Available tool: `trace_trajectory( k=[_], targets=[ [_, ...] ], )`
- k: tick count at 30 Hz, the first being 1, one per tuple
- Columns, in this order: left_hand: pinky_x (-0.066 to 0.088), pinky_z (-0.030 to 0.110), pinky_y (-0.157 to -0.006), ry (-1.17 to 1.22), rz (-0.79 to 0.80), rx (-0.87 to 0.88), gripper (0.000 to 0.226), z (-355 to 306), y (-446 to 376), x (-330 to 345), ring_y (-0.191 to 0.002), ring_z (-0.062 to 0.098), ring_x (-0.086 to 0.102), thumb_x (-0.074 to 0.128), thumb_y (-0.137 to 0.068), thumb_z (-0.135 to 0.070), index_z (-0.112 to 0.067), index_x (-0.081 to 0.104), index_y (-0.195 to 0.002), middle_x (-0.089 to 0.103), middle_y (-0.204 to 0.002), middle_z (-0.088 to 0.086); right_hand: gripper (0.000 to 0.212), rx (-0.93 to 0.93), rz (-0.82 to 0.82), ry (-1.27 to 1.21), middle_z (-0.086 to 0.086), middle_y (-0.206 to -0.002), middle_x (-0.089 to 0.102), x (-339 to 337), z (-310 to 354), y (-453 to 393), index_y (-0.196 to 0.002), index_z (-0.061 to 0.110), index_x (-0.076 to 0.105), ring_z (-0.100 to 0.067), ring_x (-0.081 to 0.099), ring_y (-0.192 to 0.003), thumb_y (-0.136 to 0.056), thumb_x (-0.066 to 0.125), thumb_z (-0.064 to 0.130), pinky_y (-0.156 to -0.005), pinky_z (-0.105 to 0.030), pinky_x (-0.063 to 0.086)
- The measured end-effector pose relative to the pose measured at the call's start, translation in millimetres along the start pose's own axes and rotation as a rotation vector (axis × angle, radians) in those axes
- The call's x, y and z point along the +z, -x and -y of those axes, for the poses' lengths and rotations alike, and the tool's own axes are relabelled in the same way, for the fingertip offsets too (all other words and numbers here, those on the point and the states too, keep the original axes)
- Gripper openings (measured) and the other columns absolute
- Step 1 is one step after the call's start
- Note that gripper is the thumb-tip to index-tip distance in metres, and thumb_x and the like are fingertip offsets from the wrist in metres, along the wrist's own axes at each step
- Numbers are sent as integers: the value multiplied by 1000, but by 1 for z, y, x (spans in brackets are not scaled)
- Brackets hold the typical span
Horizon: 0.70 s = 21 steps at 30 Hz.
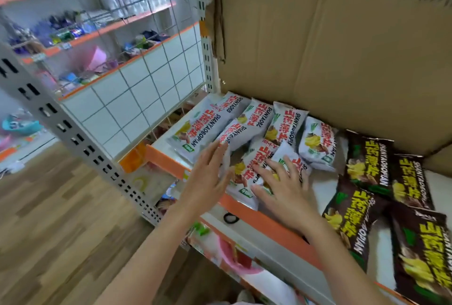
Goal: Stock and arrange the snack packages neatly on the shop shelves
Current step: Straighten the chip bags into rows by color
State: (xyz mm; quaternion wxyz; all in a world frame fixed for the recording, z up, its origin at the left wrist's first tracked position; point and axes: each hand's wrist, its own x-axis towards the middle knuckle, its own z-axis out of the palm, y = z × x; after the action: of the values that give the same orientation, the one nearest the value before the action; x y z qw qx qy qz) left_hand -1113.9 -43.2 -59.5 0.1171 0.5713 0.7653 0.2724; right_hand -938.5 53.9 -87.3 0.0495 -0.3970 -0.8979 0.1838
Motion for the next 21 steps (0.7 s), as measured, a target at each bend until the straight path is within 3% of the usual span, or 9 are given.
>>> trace_trajectory(
  k=[6, 10, 14, 16, 19, 21],
  targets=[
    [8, 36, -117, 12, 37, 67, 59, 19, -40, 9, -144, 15, 9, 29, -96, -47, -27, 13, -150, 12, -157, -5, 39, 12, -31, -74, 20, -146, 18, -1, 2, 4, -133, 53, 27, -6, -16, -139, -97, 15, 46, -111, -48, -12],
    [3, 42, -115, -205, 132, 54, 65, 28, -59, 29, -145, 17, -5, 20, -90, -59, -38, -2, -147, -6, -155, -16, 38, 54, -38, -60, 18, -145, 20, -4, 6, 5, -132, 52, 28, -8, -12, -139, -97, 22, 39, -113, -51, -8],
    [12, 47, -113, -232, 171, 84, 64, 39, -61, 31, -144, 24, 0, 11, -85, -66, -48, -16, -140, -16, -151, -21, 39, 133, -9, -33, 16, -142, 24, -10, 16, 2, -130, 49, 32, -12, -5, -140, -94, 28, 34, -113, -53, -3],
    [13, 48, -113, -259, 202, 97, 62, 40, -61, 28, -143, 25, 1, 11, -86, -66, -50, -20, -137, -20, -150, -21, 35, 197, -47, -11, 12, -136, 31, -15, 25, -9, -124, 43, 40, -15, 8, -136, -92, 31, 33, -112, -53, 1],
    [15, 44, -112, -315, 226, 153, 63, 37, -55, 22, -140, 24, 8, 21, -92, -60, -43, -10, -144, -9, -156, -13, 29, 172, -262, -58, 6, -130, 38, -18, 45, -40, -119, 30, 50, -15, 27, -128, -95, 34, 29, -110, -45, 15],
    [22, 38, -107, -283, 217, 224, 62, 33, -50, 13, -134, 22, 20, 28, -93, -58, -38, 6, -148, 7, -155, -10, 33, 88, -299, -141, 3, -140, 34, -18, 57, -62, -126, 24, 51, -16, 23, -133, -97, 34, 23, -109, -40, 23]
  ],
)
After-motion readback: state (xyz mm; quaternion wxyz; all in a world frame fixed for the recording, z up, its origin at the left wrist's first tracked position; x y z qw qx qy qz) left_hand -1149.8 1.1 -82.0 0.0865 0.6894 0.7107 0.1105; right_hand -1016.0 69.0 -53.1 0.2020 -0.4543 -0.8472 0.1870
